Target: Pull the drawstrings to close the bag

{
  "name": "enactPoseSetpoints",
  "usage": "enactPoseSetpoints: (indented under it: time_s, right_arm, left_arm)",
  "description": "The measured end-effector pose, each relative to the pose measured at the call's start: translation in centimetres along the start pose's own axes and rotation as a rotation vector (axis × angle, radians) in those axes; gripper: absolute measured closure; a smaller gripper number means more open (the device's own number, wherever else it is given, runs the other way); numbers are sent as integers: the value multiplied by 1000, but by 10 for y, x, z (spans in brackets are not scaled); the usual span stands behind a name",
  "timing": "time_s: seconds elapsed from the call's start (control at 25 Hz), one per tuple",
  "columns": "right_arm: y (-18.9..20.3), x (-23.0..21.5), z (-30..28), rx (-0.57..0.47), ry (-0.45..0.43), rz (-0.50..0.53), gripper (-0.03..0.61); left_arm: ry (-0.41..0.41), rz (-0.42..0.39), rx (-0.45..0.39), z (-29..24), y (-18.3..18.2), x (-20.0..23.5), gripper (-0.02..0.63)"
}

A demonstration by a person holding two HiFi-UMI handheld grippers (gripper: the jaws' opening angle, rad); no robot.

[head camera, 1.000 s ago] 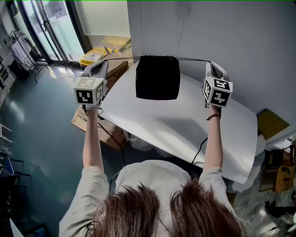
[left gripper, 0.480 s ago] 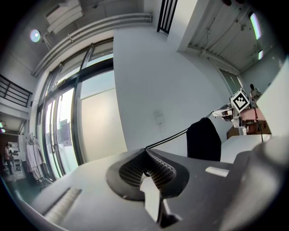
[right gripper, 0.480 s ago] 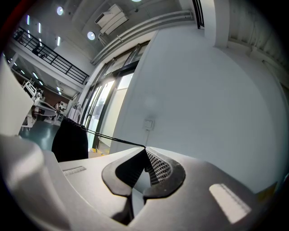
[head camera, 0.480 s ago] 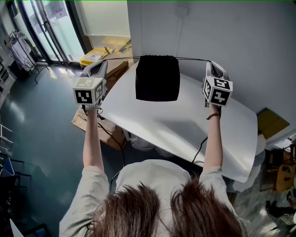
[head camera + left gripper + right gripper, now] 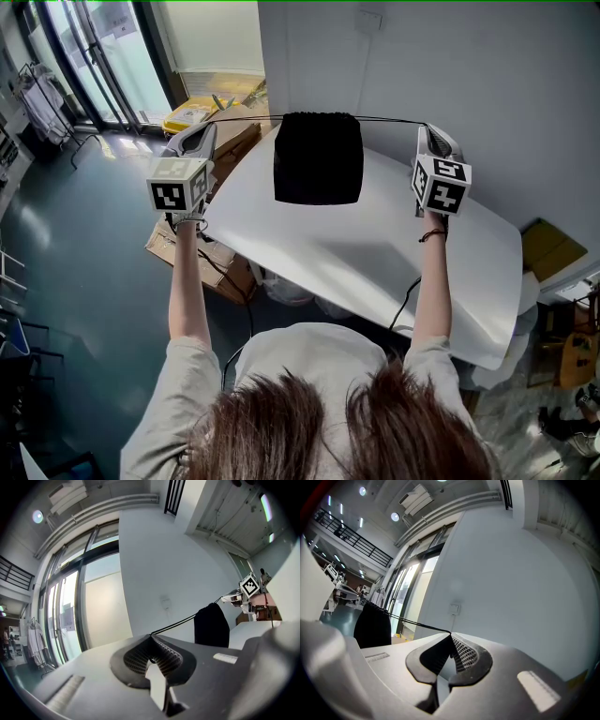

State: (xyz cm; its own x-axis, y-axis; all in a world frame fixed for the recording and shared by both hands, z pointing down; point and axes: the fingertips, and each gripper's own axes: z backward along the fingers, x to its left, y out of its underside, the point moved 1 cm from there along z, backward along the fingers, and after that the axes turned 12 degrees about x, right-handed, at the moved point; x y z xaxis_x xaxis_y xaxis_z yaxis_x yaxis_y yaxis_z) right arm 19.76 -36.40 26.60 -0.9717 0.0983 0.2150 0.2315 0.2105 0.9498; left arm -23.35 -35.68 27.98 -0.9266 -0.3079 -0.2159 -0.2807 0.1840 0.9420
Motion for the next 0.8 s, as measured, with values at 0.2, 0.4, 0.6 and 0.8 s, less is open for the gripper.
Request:
enactPoseSetpoints:
  time_s: [0.2, 0.4, 0.6, 0.8]
  right_arm:
    - [2, -1, 0, 10, 13, 20, 561]
    - [4, 0, -2, 8, 9, 22, 561]
    - [3, -2, -3, 3, 9, 20, 561]
    - [2, -3, -1, -2, 15, 28, 561]
  left_arm:
    - [0, 4, -1, 0, 0, -1, 617]
    - [1, 7, 5, -2, 3, -1, 615]
    - [2, 7, 0, -4, 2, -2, 616]
    - [2, 5, -9, -1, -1, -3, 615]
